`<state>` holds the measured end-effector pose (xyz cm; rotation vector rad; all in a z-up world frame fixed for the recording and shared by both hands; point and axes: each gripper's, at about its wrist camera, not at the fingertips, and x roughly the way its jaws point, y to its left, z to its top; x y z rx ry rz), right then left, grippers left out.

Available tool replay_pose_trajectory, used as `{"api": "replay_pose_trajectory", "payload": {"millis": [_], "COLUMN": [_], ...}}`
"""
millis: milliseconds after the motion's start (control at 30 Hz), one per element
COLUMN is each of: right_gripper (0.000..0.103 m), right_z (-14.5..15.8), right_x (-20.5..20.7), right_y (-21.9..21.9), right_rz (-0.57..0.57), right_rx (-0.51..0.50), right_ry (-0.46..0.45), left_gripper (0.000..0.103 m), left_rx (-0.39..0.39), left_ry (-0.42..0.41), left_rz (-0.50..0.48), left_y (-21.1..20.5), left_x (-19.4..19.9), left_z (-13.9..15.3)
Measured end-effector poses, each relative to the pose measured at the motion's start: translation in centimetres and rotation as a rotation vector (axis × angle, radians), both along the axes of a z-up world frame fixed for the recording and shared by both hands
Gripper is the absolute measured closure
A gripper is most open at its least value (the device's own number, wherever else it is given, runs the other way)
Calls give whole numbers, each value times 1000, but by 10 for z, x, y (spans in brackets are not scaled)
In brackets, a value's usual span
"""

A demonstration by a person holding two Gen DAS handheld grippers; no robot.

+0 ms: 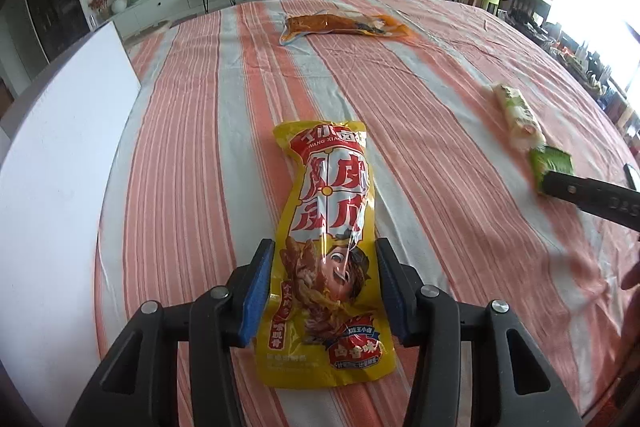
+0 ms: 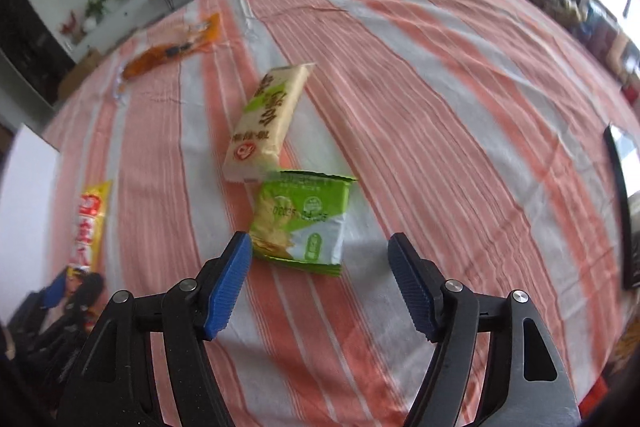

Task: Organize snacks
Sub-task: 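Carry the yellow bag and green pack with both grippers toward the cardboard box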

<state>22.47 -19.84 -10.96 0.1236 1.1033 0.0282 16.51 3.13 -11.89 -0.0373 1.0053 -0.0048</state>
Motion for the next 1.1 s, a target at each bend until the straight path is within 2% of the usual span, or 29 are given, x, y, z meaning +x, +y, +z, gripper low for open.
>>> {"api": "replay_pose_trajectory", "payload": {"millis": [33,67,100,167,200,300,400,433,467,500,567,600,633,667,733,867,900,933,967,1000,1033,1067,1100], "right_gripper": [35,55,62,90,97,97,91,67,39,37,37,36,35,35,35,33,34,41,65,85,98,98,98], "right_z": [0,0,2,9,13,23,22,22,23,25,35,40,41,42,36,10,8,8,8,12,14,17,19], "right_x": [1,0,-3,-11,-17,-39,-50,-51,-51,-50,-35,-23,-16,-6,10,28,27,26,27,30,32,34,32], "right_y": [5,4,-1,-13,-19,-41,-53,-55,-54,-50,-27,-11,-2,9,20,32,34,36,35,32,29,23,21], "right_rz": [13,8,-10,-28,-30,-28,-40,-55,-64,-63,56,170,251,382,546,703,717,731,714,659,629,590,574], "right_rx": [-15,-13,9,55,96,181,261,264,258,249,164,87,56,19,-70,-151,-166,-174,-166,-153,-111,-37,-38], "right_ry": [-20,-30,-40,-47,-54,-49,-41,-46,-52,-62,-116,-132,-137,-132,-76,73,68,43,44,52,76,117,122], "left_gripper": [54,54,55,55,55,55,55,55,55,55,55,55,55,55,55,55,55,55,55,55,55,55,55], "left_rx": [-34,-69,-98,-154,-180,-200,-221,-223,-223,-223,-229,-233,-238,-244,-248,-275,-279,-279,-278,-279,-282,-285,-284], "left_ry": [4,3,1,-5,-20,-42,-53,-61,-66,-70,-75,-76,-77,-77,-76,-63,-63,-64,-65,-68,-70,-76,-80], "left_rz": [-1,-1,-1,-9,-17,-36,-46,-49,-53,-61,-77,-79,-78,-78,-73,-71,-75,-80,-83,-87,-89,-91,-92], "left_y": [3,6,9,16,19,22,25,26,27,27,28,30,34,38,43,46,46,45,45,44,46,47,47], "left_x": [-4,-9,-15,-31,-41,-61,-76,-83,-86,-90,-94,-97,-100,-105,-112,-119,-120,-118,-118,-118,-119,-119,-120], "left_z": [4,9,15,30,39,55,64,68,71,75,80,83,86,89,91,94,95,95,96,99,100,102,103]}}
